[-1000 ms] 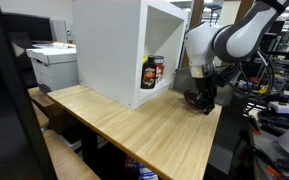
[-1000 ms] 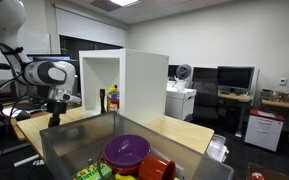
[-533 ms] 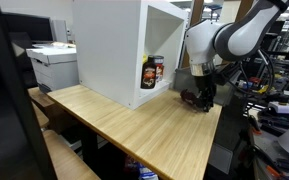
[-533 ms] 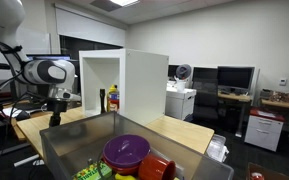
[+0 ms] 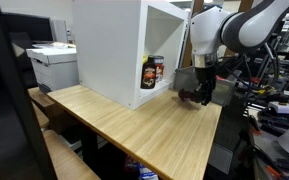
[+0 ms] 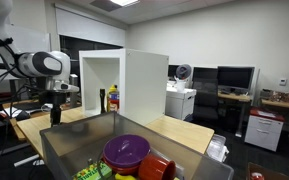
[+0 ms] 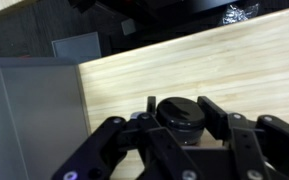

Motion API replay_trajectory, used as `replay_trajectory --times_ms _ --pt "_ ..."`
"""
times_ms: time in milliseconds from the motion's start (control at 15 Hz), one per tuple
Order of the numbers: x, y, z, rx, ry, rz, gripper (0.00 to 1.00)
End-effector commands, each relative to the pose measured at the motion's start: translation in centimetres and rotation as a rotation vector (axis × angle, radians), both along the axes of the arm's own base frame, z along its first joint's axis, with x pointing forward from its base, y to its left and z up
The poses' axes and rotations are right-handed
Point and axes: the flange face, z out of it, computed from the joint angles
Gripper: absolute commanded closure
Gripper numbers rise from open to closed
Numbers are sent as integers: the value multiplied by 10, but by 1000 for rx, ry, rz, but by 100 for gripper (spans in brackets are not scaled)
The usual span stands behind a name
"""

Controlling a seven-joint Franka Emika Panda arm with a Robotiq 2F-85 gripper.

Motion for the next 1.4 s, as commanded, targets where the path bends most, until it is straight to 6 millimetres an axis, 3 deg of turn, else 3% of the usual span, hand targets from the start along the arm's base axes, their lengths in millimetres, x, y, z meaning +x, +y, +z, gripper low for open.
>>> replay_trajectory --times_ms 0,400,867,1333 --pt "-11 4 20 -30 -61 9 80" --pt "-10 3 42 -36 -128 -2 80" --pt "-2 -14 71 -36 -209 -60 80" --pt "1 -30 85 -43 -244 -92 80"
